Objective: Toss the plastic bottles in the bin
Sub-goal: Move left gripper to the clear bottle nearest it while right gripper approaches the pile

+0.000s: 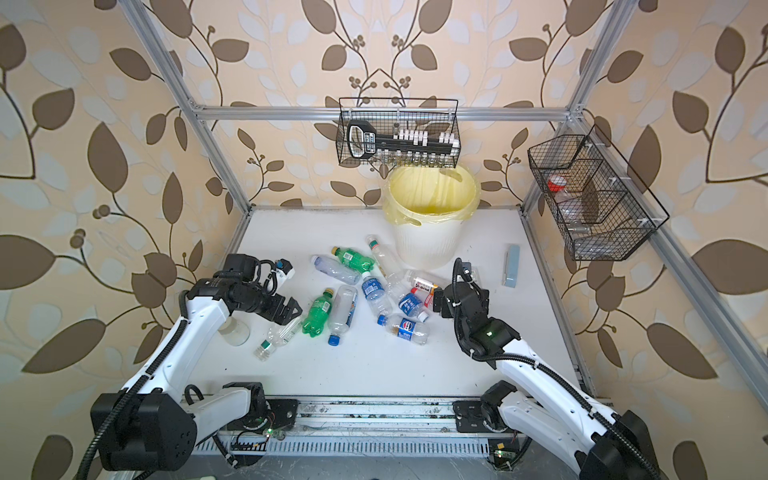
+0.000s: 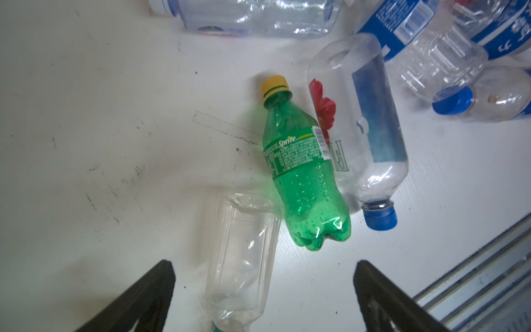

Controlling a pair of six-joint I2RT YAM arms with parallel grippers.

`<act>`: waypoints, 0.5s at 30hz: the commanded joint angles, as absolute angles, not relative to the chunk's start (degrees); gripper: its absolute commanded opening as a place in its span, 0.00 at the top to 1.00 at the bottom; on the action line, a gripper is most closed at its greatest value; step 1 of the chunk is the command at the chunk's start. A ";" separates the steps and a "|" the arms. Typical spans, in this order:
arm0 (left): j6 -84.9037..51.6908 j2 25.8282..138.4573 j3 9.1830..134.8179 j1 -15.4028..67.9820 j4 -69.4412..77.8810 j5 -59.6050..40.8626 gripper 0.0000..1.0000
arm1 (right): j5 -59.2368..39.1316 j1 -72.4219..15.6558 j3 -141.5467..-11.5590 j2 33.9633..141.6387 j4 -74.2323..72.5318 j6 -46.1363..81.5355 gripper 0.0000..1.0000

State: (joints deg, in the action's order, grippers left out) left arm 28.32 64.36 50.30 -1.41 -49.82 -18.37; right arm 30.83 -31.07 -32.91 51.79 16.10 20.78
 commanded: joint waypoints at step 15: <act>36.54 67.00 43.64 -0.66 -49.77 -11.63 0.01 | 24.92 -30.60 -34.70 49.94 19.99 21.96 0.00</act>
State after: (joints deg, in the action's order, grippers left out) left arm 34.06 66.39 44.45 -1.06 -49.54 -13.15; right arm 26.06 -30.96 -32.91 51.03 18.33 21.23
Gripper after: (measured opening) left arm 0.990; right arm 0.999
